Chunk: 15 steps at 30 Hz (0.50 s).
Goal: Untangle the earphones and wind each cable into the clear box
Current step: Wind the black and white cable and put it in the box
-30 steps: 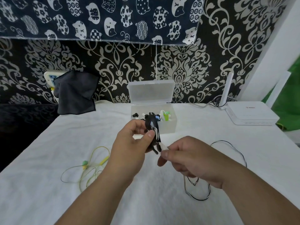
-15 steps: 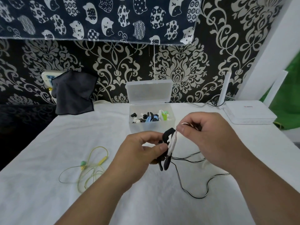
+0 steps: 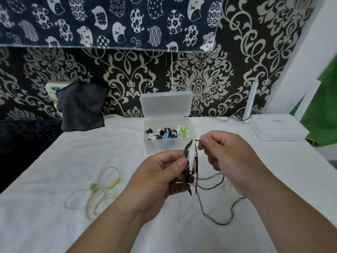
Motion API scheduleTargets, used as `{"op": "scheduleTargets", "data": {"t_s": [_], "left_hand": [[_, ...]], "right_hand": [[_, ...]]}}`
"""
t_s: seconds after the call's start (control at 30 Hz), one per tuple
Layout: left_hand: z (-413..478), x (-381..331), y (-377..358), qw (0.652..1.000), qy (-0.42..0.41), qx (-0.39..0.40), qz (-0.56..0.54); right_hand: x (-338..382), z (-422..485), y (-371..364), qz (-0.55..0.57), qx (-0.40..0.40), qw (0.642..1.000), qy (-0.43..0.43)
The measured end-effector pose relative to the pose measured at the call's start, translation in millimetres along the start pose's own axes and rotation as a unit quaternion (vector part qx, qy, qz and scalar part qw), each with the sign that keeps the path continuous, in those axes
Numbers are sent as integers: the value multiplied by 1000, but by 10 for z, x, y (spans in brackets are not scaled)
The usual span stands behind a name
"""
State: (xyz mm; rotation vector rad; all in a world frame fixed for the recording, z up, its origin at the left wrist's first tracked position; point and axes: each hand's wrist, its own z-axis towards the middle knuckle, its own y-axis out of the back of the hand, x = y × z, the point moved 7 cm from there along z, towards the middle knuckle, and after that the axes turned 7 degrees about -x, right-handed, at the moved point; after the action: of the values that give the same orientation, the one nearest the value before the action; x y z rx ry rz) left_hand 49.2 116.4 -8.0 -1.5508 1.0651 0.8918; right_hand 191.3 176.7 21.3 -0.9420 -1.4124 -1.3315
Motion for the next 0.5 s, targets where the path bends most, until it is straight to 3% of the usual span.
{"op": "scheduleTargets", "data": {"t_s": [0.17, 0.37, 0.5], "left_hand": [[-22, -15, -17, 1000, 8, 19, 11], [-26, -9, -10, 998, 23, 29, 41], [-18, 10, 3, 998, 23, 20, 48]], "right_hand": [[-47, -49, -156, 38, 52, 997, -51], [4, -24, -85, 14, 10, 1000, -21], [-25, -61, -152, 67, 34, 995, -72]]}}
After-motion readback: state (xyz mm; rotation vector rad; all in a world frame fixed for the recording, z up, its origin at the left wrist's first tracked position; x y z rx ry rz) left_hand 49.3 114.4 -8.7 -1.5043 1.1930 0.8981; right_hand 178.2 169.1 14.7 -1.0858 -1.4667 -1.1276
